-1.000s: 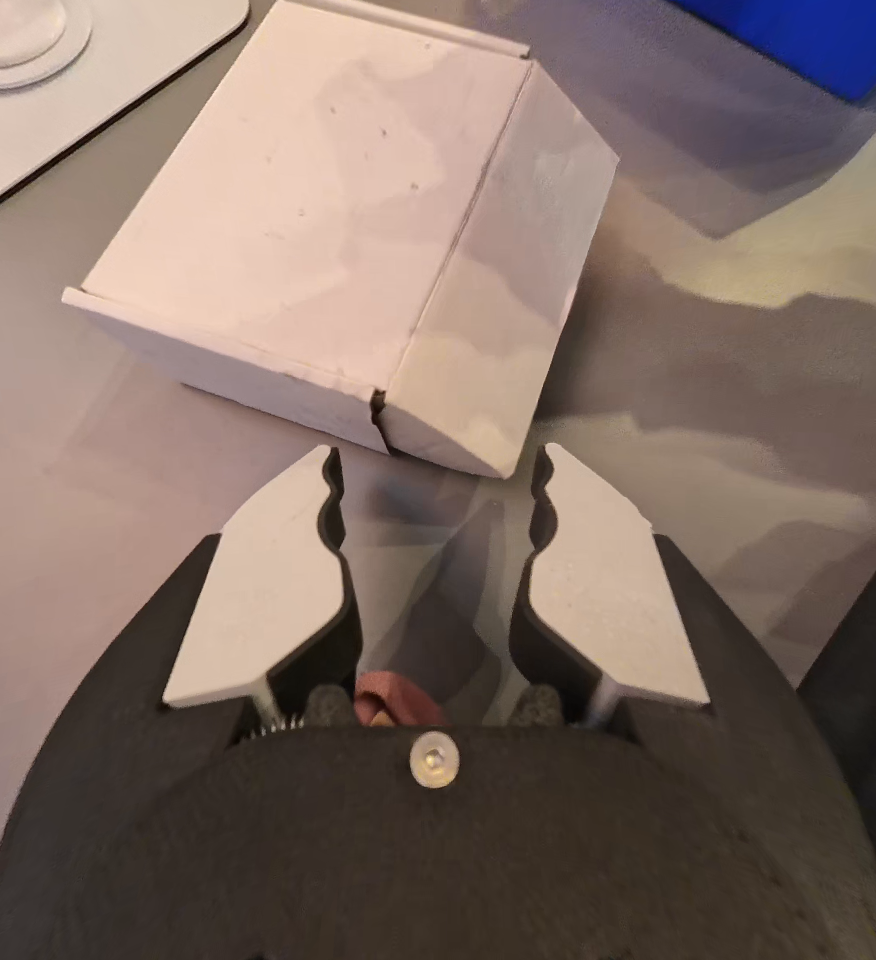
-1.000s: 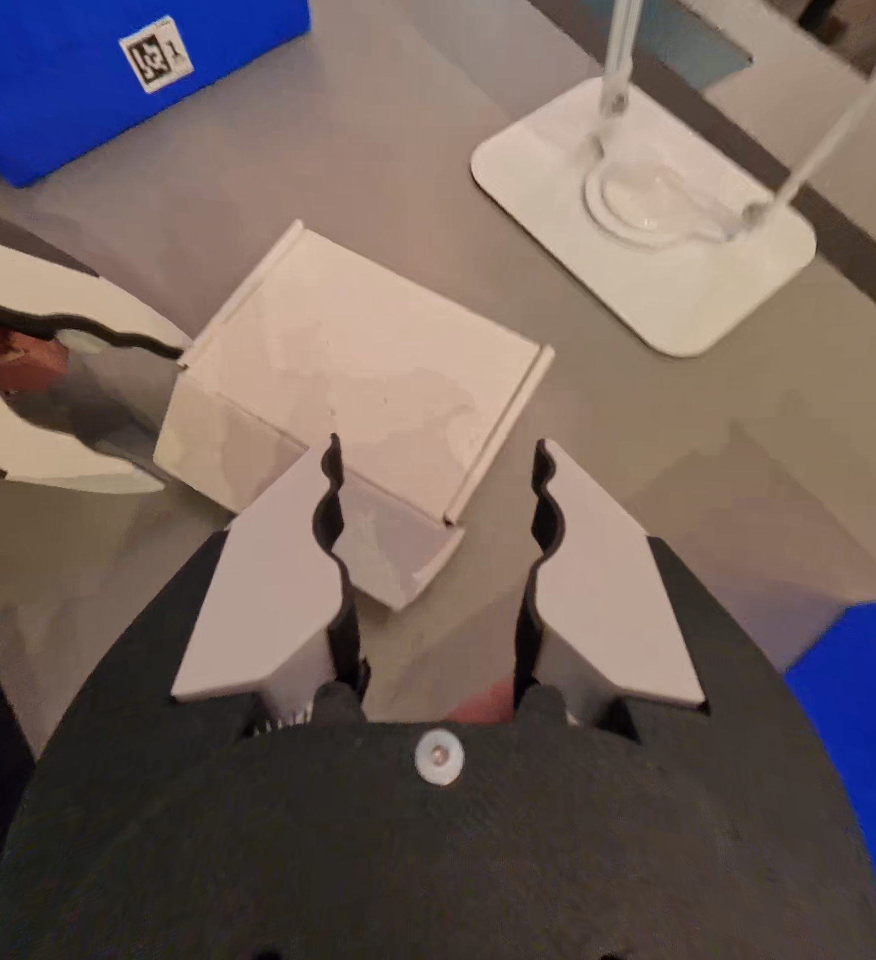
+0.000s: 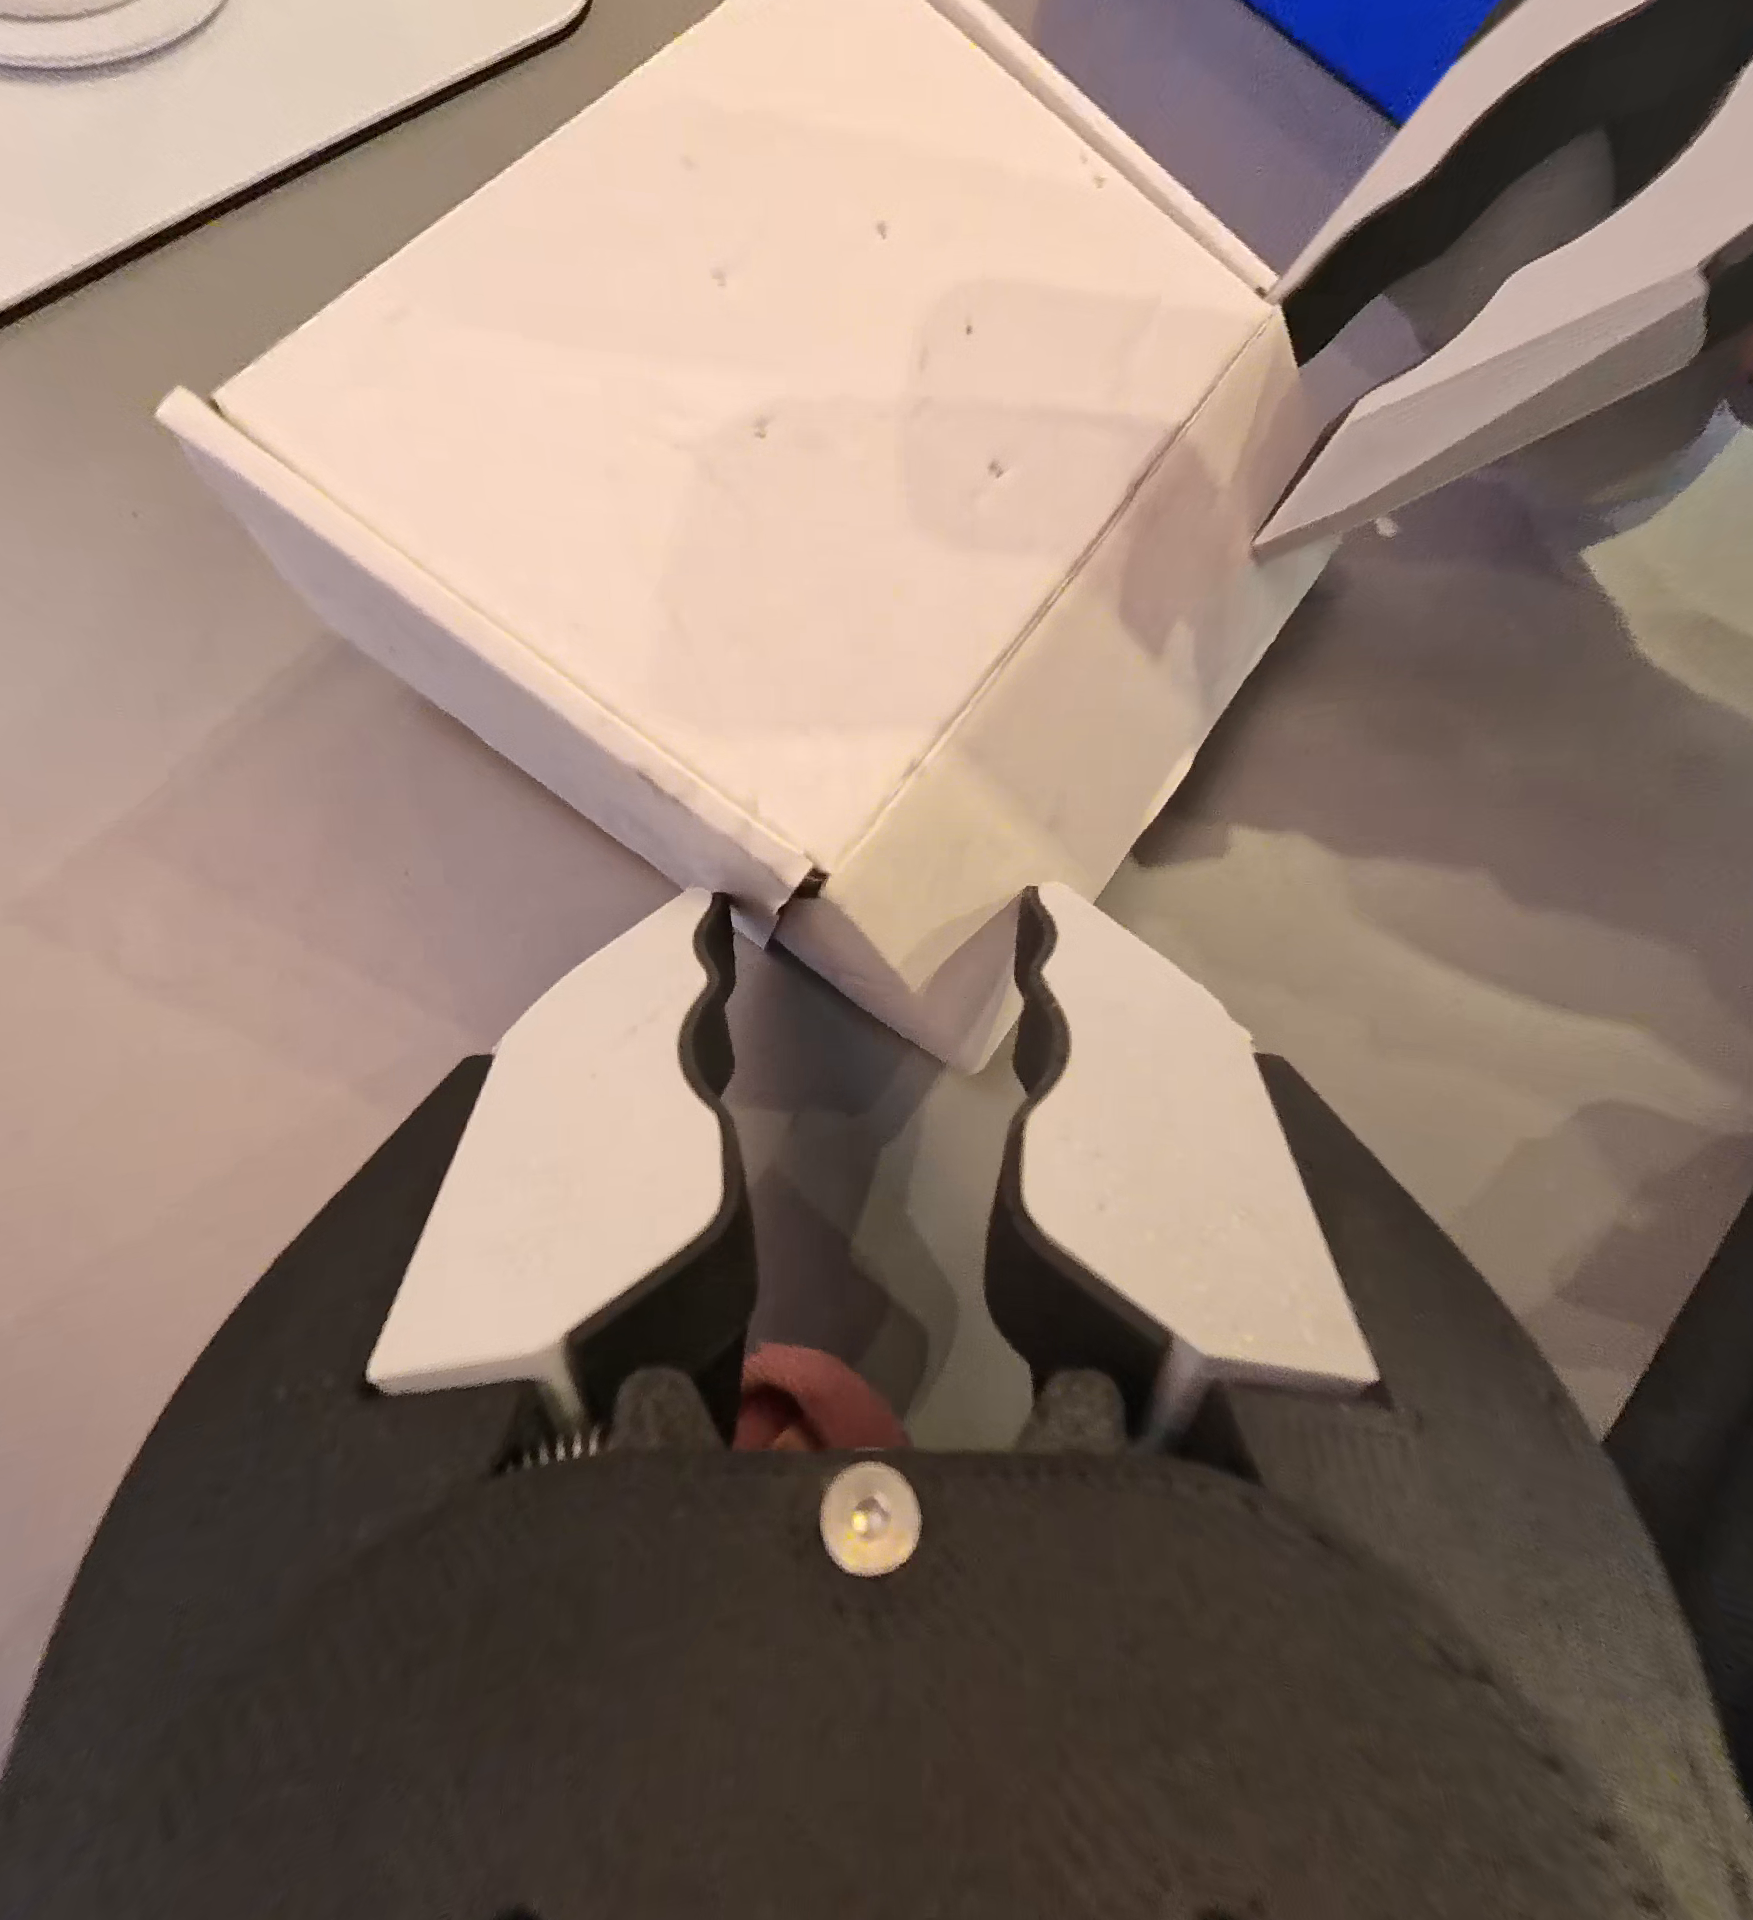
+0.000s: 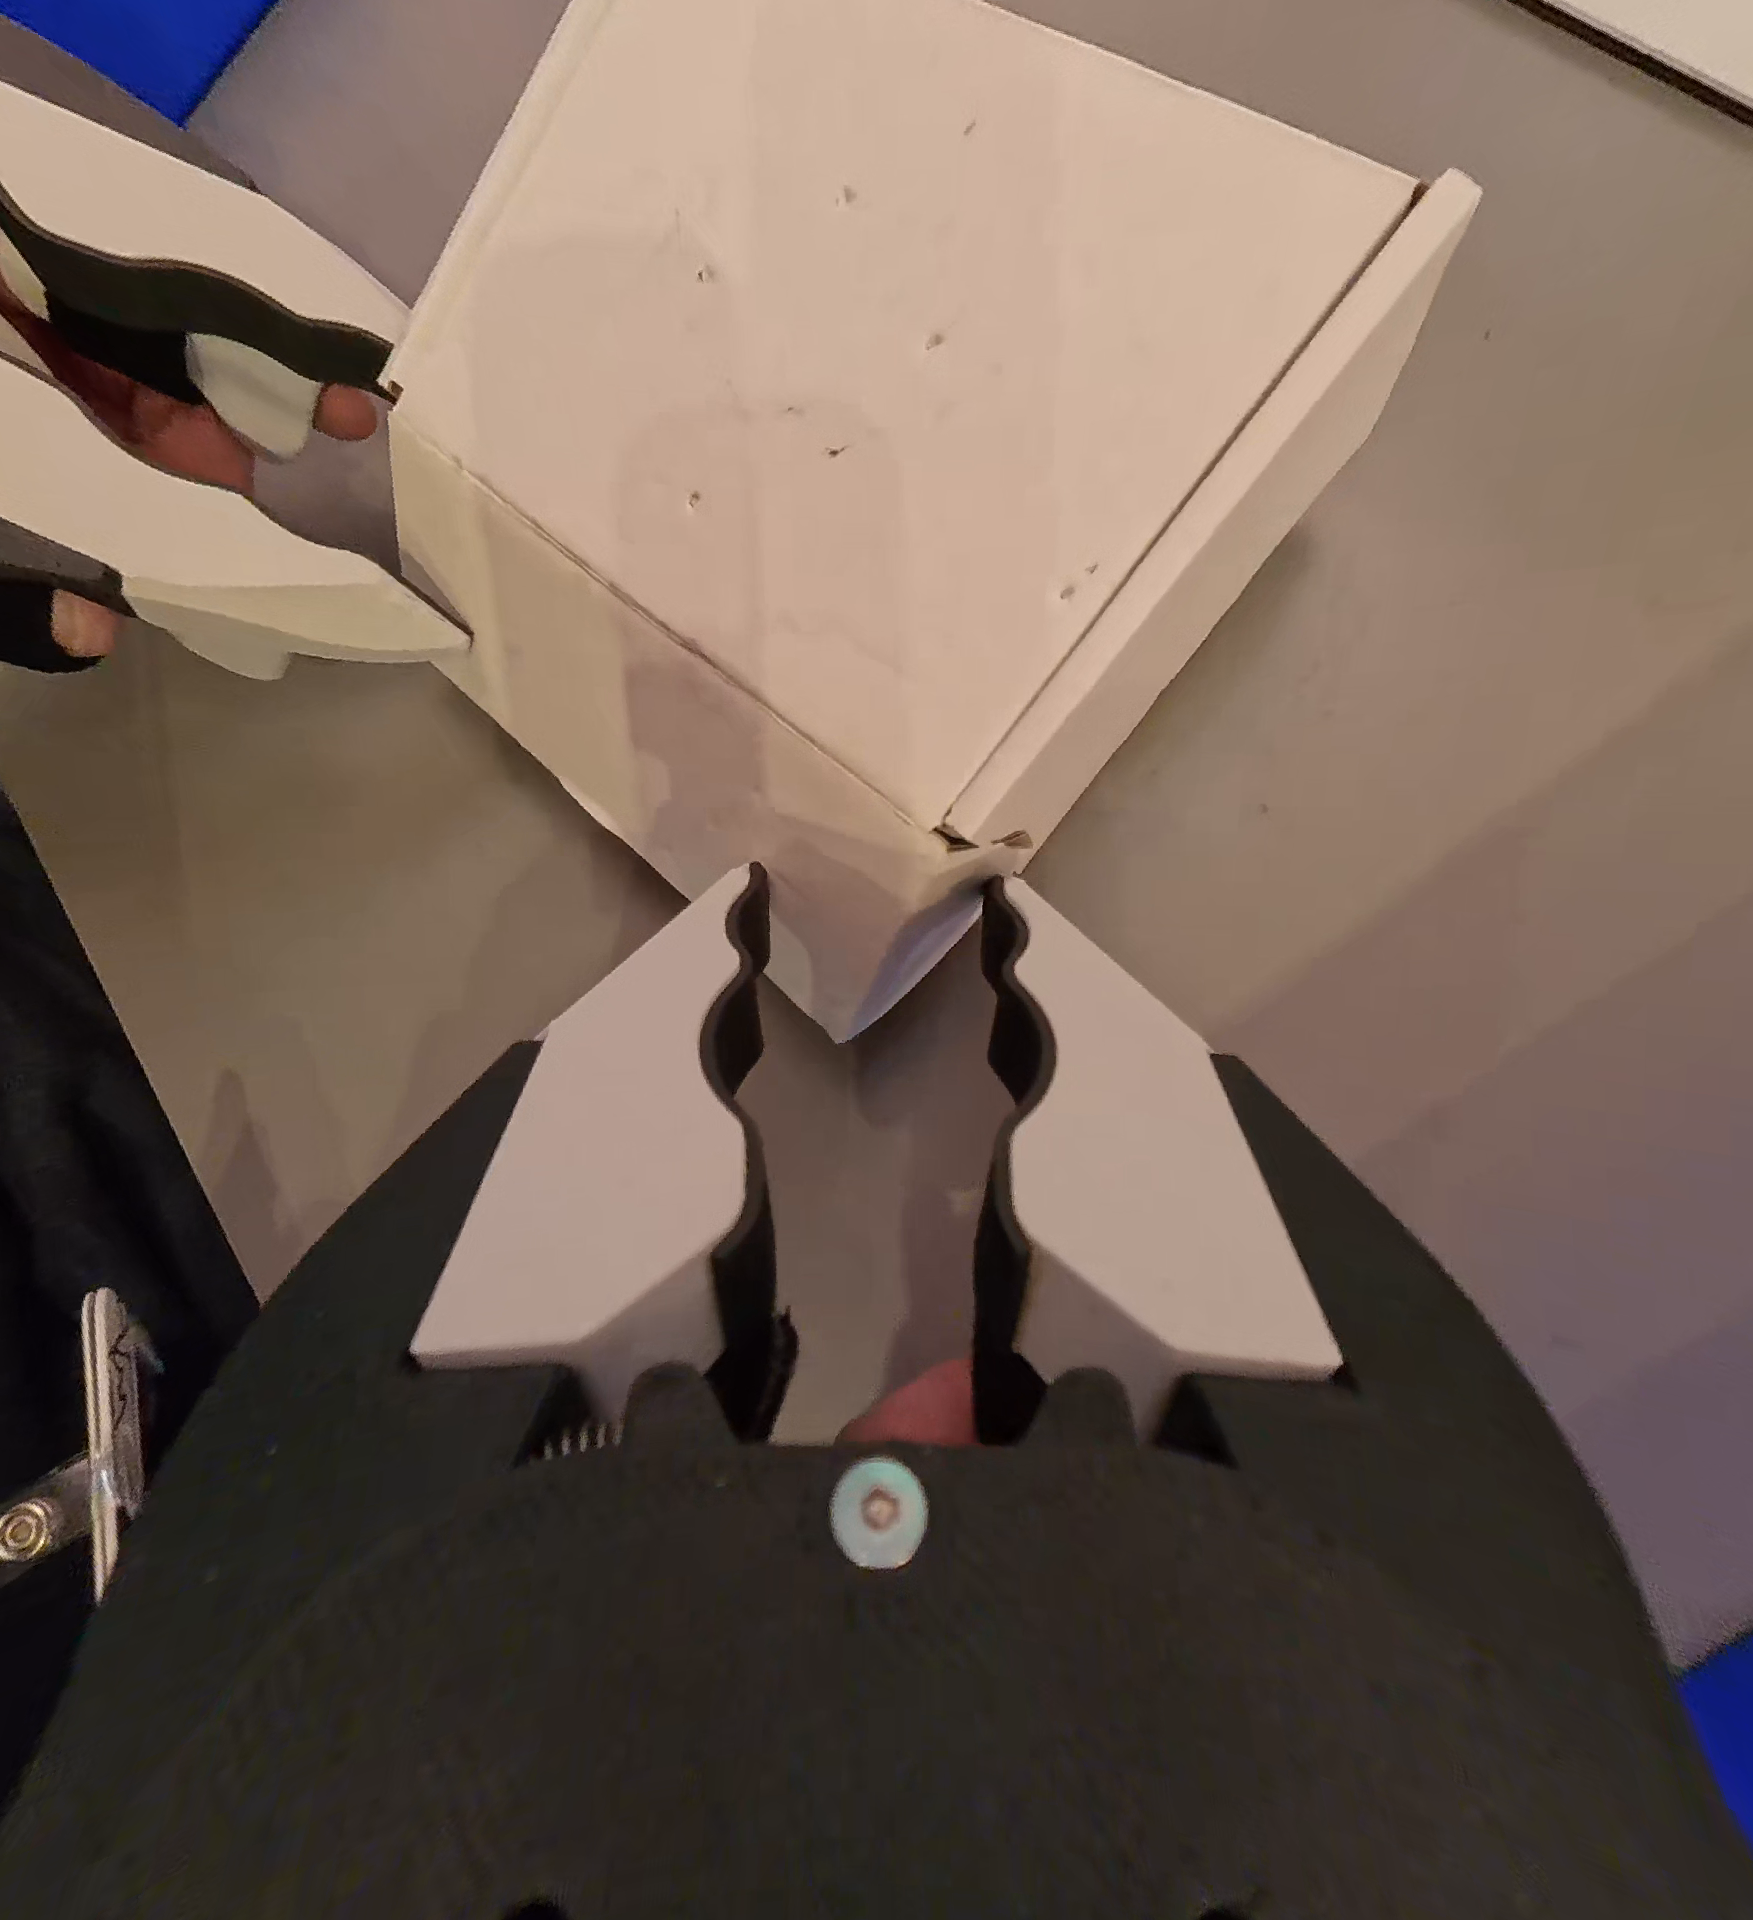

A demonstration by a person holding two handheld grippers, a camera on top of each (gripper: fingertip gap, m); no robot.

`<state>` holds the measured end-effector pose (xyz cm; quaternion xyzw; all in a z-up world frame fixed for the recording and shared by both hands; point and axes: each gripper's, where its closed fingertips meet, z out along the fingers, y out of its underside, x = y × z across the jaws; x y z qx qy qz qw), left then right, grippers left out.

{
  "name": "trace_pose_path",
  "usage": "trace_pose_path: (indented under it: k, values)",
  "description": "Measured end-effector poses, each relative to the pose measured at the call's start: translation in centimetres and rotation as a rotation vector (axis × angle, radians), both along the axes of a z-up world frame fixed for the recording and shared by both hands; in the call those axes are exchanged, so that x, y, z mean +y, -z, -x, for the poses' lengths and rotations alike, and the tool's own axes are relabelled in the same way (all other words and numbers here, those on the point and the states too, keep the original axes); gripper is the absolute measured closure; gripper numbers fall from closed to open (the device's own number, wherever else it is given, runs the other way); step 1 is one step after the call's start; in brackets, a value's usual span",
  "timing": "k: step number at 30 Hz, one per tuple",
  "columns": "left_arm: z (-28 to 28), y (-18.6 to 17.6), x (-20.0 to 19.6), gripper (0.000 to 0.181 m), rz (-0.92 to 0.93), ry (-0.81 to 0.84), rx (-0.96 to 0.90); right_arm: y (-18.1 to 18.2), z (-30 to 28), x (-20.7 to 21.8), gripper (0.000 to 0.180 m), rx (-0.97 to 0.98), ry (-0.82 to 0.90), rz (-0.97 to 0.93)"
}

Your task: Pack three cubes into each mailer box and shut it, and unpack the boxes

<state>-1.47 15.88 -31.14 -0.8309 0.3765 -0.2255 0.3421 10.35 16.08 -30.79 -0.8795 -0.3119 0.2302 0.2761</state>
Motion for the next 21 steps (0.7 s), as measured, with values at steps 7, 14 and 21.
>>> trace_pose_path:
  k: [7, 14, 21]
  values:
    - [0.2, 0.0, 0.3, 0.132, 0.02, -0.001, -0.008, 0.1, -0.1, -0.1, 0.141, -0.062, -0.01, -0.077]
    - [-0.1, -0.2, 0.8, 0.137, 0.042, 0.016, -0.027, 0.4, -0.5, 1.4, 0.134, -0.1, 0.004, -0.14]
    - [-0.6, -0.2, 1.2, 0.141, 0.049, 0.034, -0.038, 0.8, -0.8, 2.9, 0.122, -0.117, -0.021, -0.175]
